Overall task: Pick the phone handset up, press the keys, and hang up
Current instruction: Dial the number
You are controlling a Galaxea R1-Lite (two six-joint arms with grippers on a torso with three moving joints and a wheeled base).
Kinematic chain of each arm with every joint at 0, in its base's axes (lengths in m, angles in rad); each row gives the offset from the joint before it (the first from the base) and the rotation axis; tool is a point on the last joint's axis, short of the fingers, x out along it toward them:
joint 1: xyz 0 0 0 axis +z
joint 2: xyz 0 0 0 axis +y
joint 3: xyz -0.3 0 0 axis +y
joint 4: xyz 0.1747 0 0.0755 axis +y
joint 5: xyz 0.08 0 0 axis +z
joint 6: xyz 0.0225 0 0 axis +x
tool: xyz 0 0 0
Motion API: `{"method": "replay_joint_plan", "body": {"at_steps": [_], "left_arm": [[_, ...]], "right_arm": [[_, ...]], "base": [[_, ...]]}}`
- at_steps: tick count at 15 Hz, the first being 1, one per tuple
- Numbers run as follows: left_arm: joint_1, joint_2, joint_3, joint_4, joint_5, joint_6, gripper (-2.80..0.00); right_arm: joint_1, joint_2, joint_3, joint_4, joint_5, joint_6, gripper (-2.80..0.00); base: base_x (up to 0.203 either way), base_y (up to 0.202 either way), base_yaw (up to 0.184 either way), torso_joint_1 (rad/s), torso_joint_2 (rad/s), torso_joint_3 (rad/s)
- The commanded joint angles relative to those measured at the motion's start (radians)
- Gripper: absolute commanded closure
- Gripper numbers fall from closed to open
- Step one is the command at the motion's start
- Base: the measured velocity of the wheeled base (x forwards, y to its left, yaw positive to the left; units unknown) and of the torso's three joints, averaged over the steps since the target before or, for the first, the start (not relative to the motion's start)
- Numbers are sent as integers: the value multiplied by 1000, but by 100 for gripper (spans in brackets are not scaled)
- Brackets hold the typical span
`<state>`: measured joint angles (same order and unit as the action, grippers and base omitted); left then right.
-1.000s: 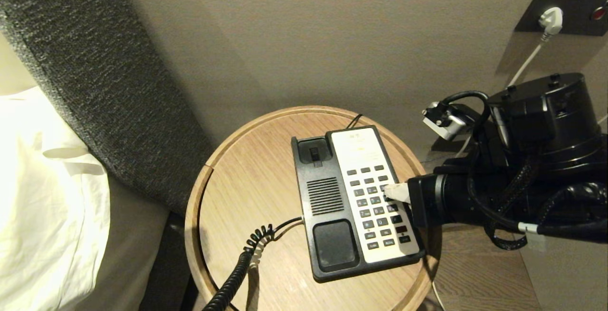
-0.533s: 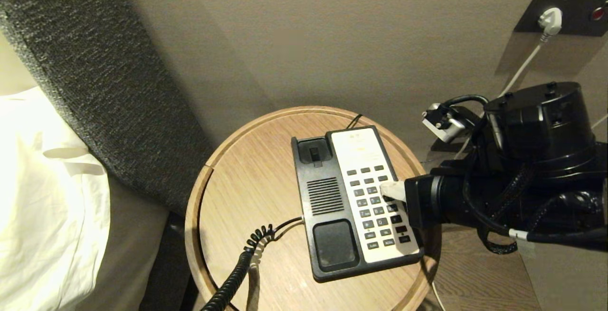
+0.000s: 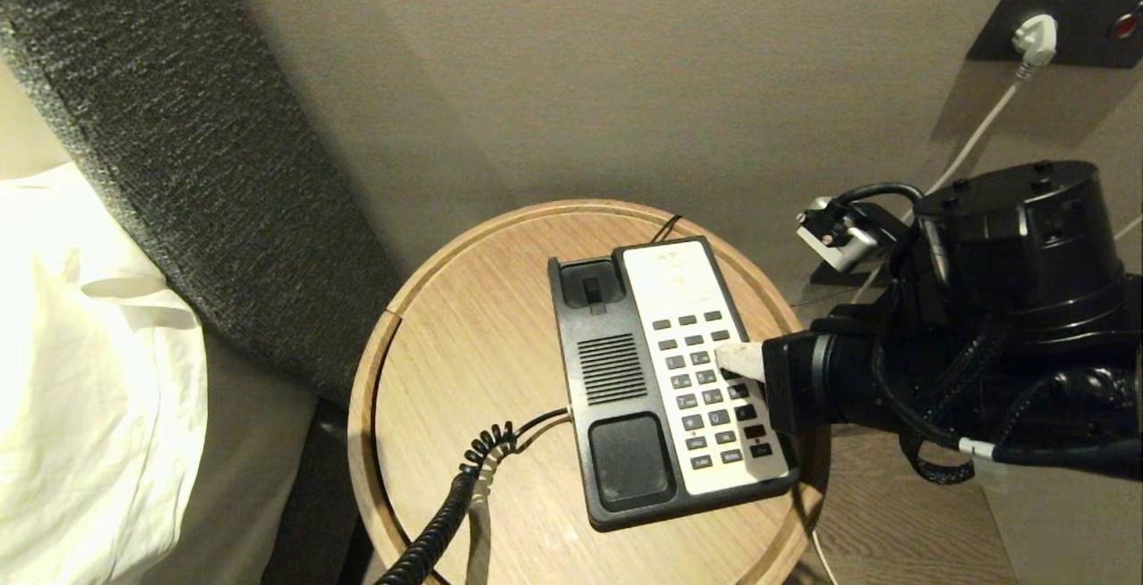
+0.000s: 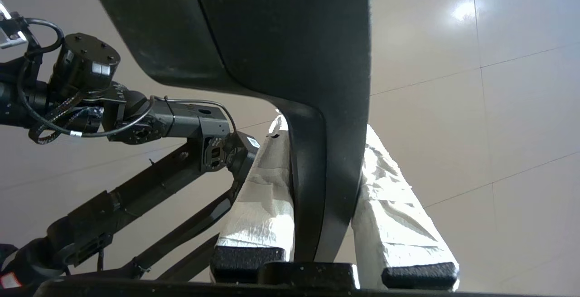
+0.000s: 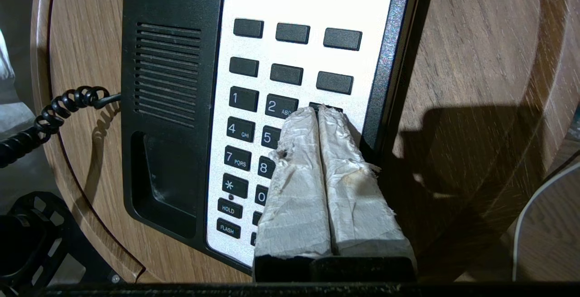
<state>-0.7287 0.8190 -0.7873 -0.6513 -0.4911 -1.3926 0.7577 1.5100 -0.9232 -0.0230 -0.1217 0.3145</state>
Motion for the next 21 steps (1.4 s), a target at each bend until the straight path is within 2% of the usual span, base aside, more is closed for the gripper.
{"method": "replay_joint_plan", "body": {"at_steps": [1,15,21], "left_arm": [[0,-6,5,-4,-3,-10,0],[0,-24,20,-2,-4,-10,0],[0,-29,31,-2,-3,-10,0]], "right_arm": [[2,-15,-12,0,-2,2,0],[9,-47,4,18,-3,3,0],[37,-39,3,19,-1,37,0]], "base": [[0,0,0,0,0,0],[0,0,0,0,0,0],[0,0,0,0,0,0]]}}
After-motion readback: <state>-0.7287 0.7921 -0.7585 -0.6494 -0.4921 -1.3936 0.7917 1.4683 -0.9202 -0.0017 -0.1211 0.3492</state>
